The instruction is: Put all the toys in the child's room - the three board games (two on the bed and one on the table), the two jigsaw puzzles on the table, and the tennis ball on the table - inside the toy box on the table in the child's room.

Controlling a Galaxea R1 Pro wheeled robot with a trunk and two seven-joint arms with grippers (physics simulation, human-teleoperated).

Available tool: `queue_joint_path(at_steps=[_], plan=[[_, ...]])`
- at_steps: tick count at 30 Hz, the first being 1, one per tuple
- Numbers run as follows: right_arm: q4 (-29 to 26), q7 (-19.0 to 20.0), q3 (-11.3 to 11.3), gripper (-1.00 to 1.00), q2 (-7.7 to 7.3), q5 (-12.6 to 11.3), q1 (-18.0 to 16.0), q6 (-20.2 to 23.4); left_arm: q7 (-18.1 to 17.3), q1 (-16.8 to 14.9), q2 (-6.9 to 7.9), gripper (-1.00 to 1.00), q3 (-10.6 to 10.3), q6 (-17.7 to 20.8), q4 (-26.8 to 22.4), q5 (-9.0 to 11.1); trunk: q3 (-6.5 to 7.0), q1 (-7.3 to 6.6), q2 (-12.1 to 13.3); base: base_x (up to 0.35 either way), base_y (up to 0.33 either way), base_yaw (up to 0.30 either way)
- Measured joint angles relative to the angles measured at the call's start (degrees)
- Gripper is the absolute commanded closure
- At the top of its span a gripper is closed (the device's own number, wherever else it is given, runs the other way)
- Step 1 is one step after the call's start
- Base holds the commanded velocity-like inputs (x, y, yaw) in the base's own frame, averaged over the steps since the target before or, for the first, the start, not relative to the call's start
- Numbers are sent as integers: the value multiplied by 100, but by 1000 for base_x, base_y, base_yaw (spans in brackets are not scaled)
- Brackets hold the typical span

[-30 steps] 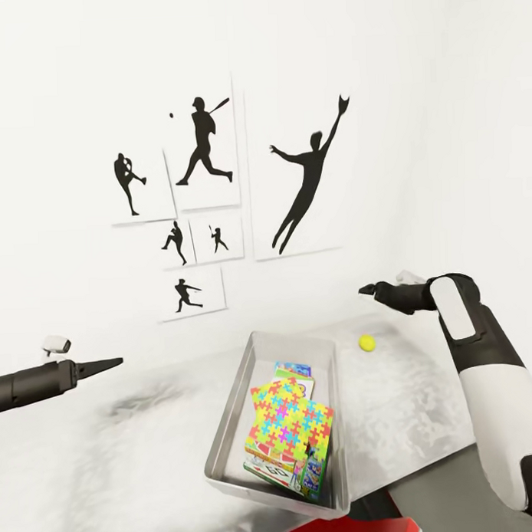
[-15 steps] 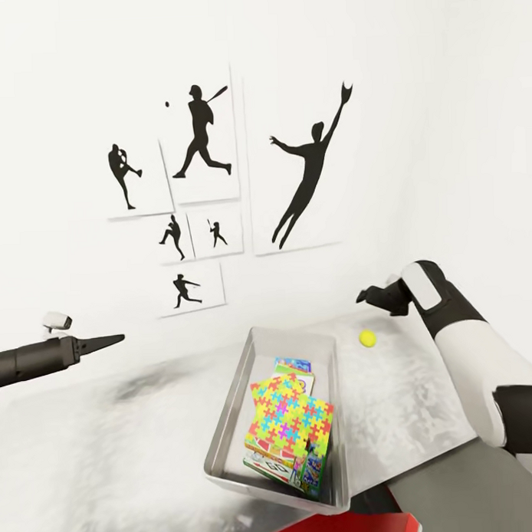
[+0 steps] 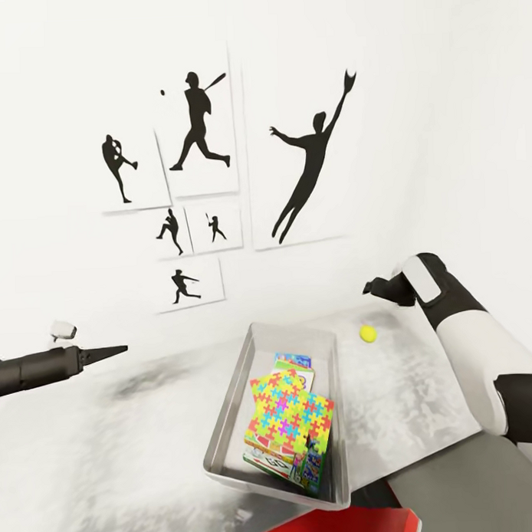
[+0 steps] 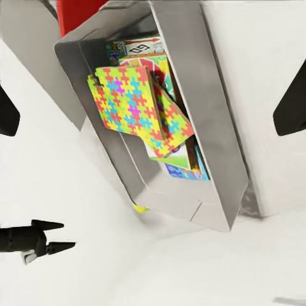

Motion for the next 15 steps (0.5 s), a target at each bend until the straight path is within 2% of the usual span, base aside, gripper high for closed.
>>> queue_joint_path(at_steps=[1,4,6,10,15], plan=[[0,0,6,-100,1,95,-15,-21,-3,8,0,-100,1,-1,11,-53,-10,0,0,0,0,0],[6,4,12,-100,43,668,-63,-237,-12,32,-1,-100,11,-6,49,-308,-38,0,0,0,0,0],[8,9,11,-100,64,904,-74,-372,-9,37,-3,-100,15,-11,100,-383,-57,0,0,0,0,0],[36,32,13,-100,76,1037,-75,-462,-5,43,-20,-100,21,-13,213,-431,-95,0,0,0,0,0],[157,49,-15,-100,75,1031,-73,-487,-4,42,-33,-100,24,-13,245,-441,-143,0,0,0,0,0]])
